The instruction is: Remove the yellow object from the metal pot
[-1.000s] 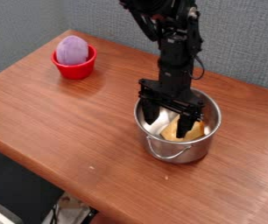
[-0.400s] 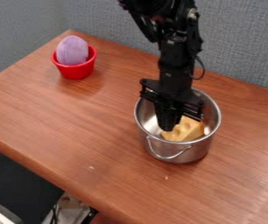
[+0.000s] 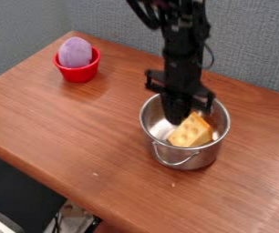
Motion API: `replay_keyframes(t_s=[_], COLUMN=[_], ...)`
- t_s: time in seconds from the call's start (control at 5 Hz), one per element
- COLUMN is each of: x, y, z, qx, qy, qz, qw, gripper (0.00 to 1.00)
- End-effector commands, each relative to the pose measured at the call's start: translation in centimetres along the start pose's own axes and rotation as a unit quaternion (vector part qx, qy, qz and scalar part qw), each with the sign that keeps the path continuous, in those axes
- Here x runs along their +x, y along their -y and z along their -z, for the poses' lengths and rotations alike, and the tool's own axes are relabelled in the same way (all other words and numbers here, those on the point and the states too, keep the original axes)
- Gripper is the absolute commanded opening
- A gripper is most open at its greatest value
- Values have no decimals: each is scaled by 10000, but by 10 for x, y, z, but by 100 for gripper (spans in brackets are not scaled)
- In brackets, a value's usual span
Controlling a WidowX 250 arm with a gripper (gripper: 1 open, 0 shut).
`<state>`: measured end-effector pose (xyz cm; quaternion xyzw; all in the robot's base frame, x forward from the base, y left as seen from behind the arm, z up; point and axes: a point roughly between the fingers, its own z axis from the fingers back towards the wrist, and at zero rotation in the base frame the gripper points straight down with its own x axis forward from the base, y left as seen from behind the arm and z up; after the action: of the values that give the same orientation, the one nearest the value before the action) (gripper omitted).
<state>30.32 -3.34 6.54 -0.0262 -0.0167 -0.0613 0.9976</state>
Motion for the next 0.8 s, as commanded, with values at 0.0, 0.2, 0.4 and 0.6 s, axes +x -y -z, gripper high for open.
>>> replay_keyframes(t_s=[0.0,0.2,0.4,0.6], x=[1,-1,-11,-15], y=[-9,-27,-40,-30], z=[-49,-81,-109,-99], qx=[-40,-70,-102,-109], qy=[571,874,1066,1022], qz=[-112,-310,-453,-252], qw=[9983,9957,9932,9944], gripper=[0,0,0,100])
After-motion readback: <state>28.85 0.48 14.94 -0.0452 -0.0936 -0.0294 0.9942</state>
